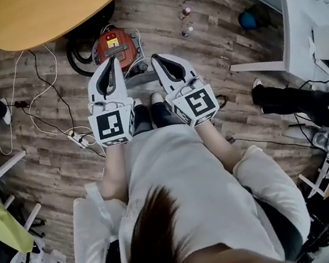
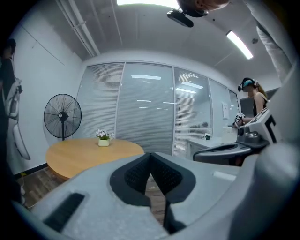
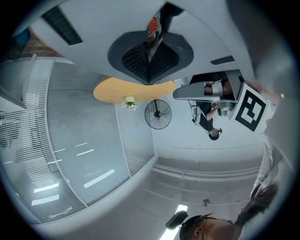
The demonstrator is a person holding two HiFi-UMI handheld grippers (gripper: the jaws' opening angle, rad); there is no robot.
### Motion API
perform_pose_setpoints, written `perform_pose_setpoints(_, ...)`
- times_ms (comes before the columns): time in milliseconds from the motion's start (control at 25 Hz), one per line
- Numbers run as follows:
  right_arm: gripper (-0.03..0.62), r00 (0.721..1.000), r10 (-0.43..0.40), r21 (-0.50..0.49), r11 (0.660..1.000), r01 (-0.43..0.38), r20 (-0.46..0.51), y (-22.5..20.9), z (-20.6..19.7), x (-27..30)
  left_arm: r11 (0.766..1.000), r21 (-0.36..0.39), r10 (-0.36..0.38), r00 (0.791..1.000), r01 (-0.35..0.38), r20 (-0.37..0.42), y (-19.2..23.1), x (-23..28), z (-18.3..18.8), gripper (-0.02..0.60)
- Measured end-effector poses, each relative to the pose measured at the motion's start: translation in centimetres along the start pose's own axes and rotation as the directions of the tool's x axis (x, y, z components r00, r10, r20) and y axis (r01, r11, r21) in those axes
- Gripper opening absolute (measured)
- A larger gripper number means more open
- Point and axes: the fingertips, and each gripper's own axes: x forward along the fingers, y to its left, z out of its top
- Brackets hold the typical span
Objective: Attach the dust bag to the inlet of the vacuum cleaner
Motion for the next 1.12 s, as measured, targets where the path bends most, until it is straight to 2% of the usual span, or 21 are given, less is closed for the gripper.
perform_pose_setpoints(240, 0.003, 0.999, 0.034, -0.007, 0.999, -0.034, 0.031, 1.4, 2.3, -1.1, 1.000, 0.013, -0.017, 1.000, 0.017, 0.017, -0.7, -1.2, 2.0, 0.015)
perform_pose_setpoints(440, 0.003, 0.999, 0.035, -0.010, 0.999, -0.035, 0.036, 2.4, 3.3, -2.6, 0.998, -0.045, -0.038, 0.999, 0.040, 0.039, -1.7, -2.6, 3.0, 0.017)
perform_pose_setpoints(640, 0.003, 0.998, 0.052, -0.033, 0.998, -0.051, 0.032, 3.6, 3.4, -4.5, 0.997, -0.069, -0.039, 0.997, 0.044, 0.065, -2.9, -4.6, 3.6, 0.015)
perform_pose_setpoints(840, 0.003, 0.998, 0.058, -0.029, 0.998, -0.057, 0.021, 4.0, 2.9, -6.4, 0.998, -0.055, -0.037, 0.996, 0.041, 0.078, -4.0, -6.4, 3.9, 0.017)
perform_pose_setpoints(1000, 0.003, 0.999, 0.035, -0.017, 0.999, -0.035, 0.006, 3.9, 2.4, -7.9, 0.998, -0.035, -0.052, 0.996, 0.054, 0.070, -5.0, -8.0, 3.4, 0.017)
perform_pose_setpoints(1120, 0.003, 1.000, 0.015, -0.007, 1.000, -0.016, -0.016, 3.5, 2.1, -8.0, 0.997, -0.040, -0.070, 0.997, 0.071, 0.032, -5.4, -9.1, 2.1, 0.015)
